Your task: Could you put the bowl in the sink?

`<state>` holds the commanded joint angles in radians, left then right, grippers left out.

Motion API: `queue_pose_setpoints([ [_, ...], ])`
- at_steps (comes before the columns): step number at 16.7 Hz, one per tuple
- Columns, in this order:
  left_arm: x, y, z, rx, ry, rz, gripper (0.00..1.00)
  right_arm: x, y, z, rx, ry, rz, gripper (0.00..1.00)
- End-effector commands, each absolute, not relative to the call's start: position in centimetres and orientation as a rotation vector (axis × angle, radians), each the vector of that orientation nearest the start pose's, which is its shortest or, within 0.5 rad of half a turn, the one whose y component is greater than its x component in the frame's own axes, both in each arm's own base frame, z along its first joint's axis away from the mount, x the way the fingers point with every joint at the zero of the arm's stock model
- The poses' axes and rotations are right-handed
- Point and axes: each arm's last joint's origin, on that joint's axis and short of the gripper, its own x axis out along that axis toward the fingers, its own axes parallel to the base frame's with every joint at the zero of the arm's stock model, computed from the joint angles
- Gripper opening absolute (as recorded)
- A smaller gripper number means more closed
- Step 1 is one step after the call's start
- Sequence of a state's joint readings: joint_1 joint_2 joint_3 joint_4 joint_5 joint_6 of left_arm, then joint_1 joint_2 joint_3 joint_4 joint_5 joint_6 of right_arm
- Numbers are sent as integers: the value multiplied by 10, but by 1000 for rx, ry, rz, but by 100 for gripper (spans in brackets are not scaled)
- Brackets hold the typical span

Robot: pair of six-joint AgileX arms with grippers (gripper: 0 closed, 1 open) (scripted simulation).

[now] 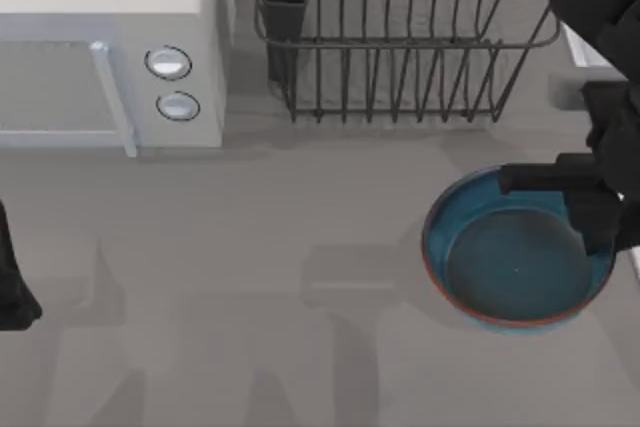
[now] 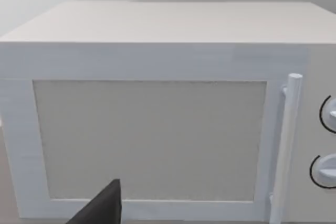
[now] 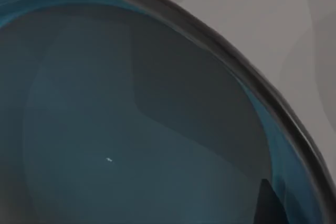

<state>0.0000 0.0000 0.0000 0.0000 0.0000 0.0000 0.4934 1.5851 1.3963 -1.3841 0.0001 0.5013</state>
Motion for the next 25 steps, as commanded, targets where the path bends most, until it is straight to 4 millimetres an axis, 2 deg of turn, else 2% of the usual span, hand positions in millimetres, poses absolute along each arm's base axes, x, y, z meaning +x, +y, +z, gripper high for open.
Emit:
queue_pose_setpoints([
  [3,106,-1,160,0,0,0,100,258,125,275,59,1537,1,0],
  [6,106,-1,160,0,0,0,100,284,98,268,176,1436,14,0],
  [8,106,-1,160,0,0,0,100,304,71,261,261,1325,21,0],
  [11,106,-1,160,0,0,0,100,331,20,248,358,1095,25,0],
  [14,106,-1,160,0,0,0,100,344,-37,233,381,828,15,0],
  [17,106,-1,160,0,0,0,100,339,-88,220,334,578,-6,0],
  [19,106,-1,160,0,0,0,100,328,-113,214,276,433,-18,0],
  [22,106,-1,160,0,0,0,100,307,-134,209,179,259,-26,0],
  [25,106,-1,160,0,0,0,100,287,-140,208,89,127,-23,0],
])
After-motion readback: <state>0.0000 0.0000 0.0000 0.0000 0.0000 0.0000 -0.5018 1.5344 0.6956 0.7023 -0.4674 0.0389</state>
